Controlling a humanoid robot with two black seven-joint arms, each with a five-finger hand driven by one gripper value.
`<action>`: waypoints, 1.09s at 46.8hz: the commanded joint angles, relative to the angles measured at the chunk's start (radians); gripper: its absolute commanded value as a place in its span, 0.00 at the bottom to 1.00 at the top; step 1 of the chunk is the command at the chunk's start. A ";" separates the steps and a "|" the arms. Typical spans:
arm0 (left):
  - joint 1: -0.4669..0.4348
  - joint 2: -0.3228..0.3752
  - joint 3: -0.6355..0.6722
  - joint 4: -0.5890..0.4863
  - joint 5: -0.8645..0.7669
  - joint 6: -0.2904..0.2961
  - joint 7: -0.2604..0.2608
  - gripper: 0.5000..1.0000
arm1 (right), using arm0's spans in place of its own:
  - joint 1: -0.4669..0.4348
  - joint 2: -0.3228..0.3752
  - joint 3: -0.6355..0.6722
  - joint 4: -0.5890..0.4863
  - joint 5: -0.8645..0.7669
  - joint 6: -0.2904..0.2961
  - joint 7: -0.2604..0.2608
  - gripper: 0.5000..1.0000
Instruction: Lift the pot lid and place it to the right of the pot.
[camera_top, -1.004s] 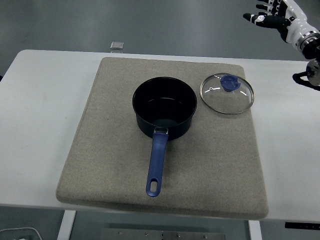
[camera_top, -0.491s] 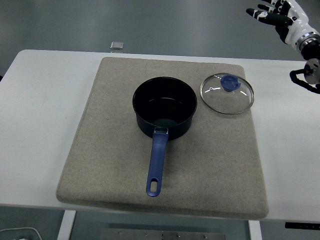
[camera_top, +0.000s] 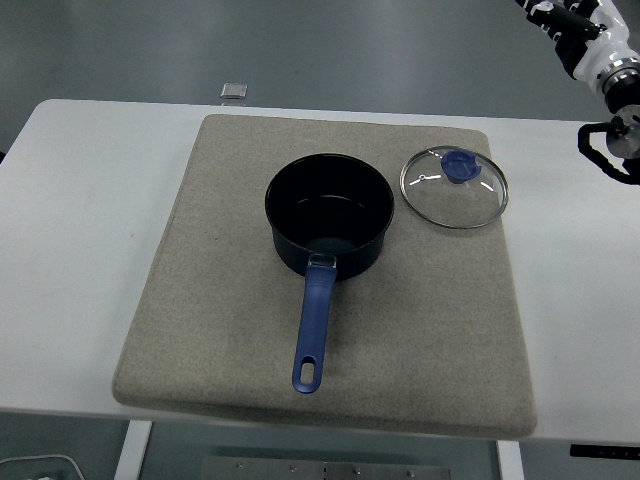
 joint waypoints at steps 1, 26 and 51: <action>0.000 0.000 0.000 0.000 0.000 -0.002 -0.001 1.00 | 0.000 0.001 0.012 -0.001 0.001 -0.004 0.000 0.80; 0.000 0.000 0.000 0.000 0.000 0.000 -0.001 1.00 | -0.020 0.001 0.040 -0.003 -0.013 -0.030 0.014 0.80; 0.000 0.000 0.000 0.000 0.000 0.000 -0.001 1.00 | -0.052 0.024 0.098 0.000 0.004 -0.018 0.000 0.80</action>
